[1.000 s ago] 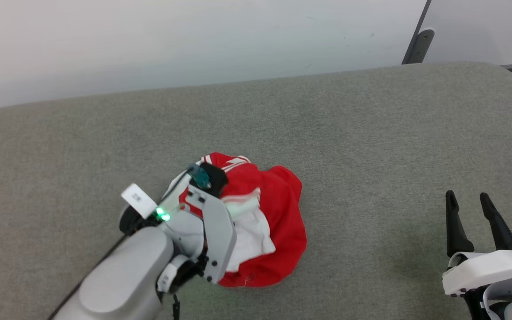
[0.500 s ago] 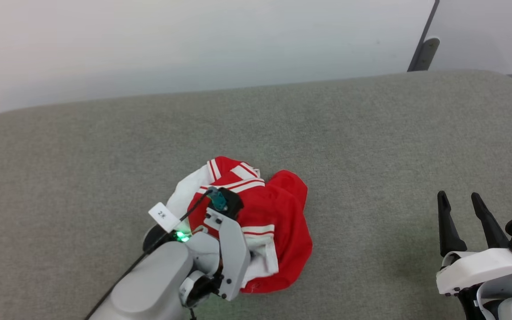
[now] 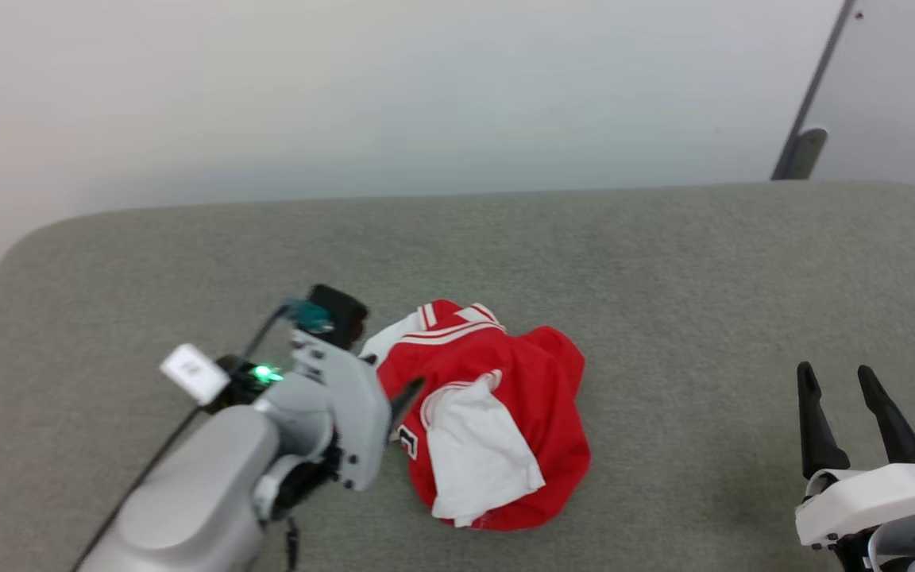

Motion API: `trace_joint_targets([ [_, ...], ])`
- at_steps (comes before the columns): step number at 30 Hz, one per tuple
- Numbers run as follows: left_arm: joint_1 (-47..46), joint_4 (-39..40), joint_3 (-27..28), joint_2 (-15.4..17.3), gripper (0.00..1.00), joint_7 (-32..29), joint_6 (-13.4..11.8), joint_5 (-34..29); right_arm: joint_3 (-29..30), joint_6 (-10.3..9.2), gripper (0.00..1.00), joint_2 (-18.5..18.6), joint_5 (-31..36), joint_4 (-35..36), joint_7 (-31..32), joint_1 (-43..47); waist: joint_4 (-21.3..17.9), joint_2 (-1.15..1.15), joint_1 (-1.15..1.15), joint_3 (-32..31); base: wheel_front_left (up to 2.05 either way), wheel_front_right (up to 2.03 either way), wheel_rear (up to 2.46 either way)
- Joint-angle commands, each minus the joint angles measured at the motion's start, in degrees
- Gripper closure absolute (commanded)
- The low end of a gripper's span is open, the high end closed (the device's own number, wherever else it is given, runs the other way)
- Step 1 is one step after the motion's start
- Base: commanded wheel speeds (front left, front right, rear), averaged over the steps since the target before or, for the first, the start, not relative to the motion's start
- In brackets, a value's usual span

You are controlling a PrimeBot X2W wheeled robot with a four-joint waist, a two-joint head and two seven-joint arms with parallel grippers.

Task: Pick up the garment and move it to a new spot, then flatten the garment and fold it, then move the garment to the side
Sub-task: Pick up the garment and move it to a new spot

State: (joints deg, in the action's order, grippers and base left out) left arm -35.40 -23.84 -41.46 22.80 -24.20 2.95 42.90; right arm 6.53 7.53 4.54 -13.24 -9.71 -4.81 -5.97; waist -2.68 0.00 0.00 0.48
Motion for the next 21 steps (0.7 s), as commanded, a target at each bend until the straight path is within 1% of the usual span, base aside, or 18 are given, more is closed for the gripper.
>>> trace_joint_targets([
  [1, 1.0, 0.6, 0.6, 0.7, 0.00, 1.1, -0.5, -0.1, -0.1, -0.07, 0.00, 0.2, -0.4, 0.3, -0.4, 0.7, 1.3, 0.00, 0.00, -1.1, 0.00, 0.00, 0.00],
  [5, 3.9, 3.0, 3.8, 3.4, 0.00, 8.0, -1.9, -0.3, -0.4, -0.07, 0.00, 0.8, -0.6, 0.5, -1.0, 1.1, 2.5, 0.00, 0.00, -1.7, 0.00, 0.00, 0.00],
  [7, 5.6, 3.8, 5.3, 4.7, 0.00, 11.9, -2.0, -0.4, -0.8, -0.07, 0.00, 1.4, -0.9, 0.4, -1.7, 1.5, 3.0, 0.00, 0.00, -1.9, 0.00, 0.00, 0.00],
  [8, 6.5, 3.9, 6.4, 5.2, 0.00, 13.8, -2.6, 0.0, -0.9, -0.07, 0.00, 1.8, -0.8, 0.3, -2.2, 1.7, 3.2, 0.00, 0.00, -2.0, 0.00, 0.00, 0.00],
  [11, 9.3, 4.0, 9.1, 6.6, 0.00, 18.9, -3.2, 1.0, -1.1, -0.07, 0.00, 2.6, -1.2, -0.3, -3.7, 1.8, 3.9, 0.00, 0.00, -2.4, 0.00, 0.00, 0.00],
  [16, 13.5, 4.0, 13.2, 8.6, 0.00, 26.6, -3.9, 2.2, -1.3, -0.08, 0.00, 3.8, -0.8, -1.3, -5.9, 2.0, 5.1, 0.00, 0.00, -2.7, 0.00, 0.00, 0.00],
  [21, 17.7, 4.7, 16.8, 9.8, 0.00, 32.7, -5.8, 3.2, -1.0, -0.07, 0.00, 4.1, -0.2, -2.4, -6.8, 2.1, 6.1, 0.00, 0.00, -3.1, 0.00, 0.00, 0.00],
])
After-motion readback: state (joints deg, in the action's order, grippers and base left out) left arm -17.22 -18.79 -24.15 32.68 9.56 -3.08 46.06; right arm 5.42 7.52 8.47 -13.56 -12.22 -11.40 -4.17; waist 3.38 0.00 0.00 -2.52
